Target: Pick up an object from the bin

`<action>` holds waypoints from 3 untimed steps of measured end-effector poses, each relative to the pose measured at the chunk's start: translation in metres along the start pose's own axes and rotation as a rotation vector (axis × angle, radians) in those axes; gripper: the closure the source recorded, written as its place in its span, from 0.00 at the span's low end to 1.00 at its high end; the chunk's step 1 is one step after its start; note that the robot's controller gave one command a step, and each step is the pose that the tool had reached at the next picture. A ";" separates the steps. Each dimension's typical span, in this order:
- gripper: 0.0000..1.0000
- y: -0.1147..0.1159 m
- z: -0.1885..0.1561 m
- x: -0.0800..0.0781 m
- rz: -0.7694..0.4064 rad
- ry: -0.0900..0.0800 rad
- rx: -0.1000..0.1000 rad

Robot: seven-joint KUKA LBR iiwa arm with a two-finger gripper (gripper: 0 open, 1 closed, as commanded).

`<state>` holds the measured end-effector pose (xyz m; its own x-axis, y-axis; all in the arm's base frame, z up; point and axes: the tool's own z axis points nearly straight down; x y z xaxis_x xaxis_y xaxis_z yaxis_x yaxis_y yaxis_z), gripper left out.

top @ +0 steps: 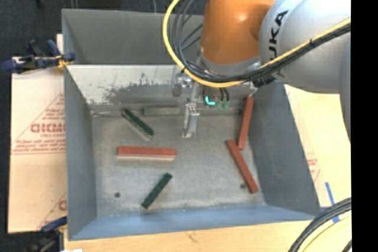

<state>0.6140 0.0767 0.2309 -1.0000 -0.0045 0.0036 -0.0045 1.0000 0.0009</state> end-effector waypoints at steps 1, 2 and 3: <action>0.00 0.000 -0.005 -0.002 0.002 -0.009 -0.001; 0.00 0.020 0.064 -0.010 0.067 -0.013 -0.002; 0.00 0.044 0.077 -0.024 0.059 -0.003 0.001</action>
Offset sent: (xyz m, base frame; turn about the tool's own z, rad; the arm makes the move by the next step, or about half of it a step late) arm 0.0164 0.0478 -0.1609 0.1505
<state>0.6379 0.1207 0.1537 -0.9985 0.0546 0.0002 0.0546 0.9985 0.0001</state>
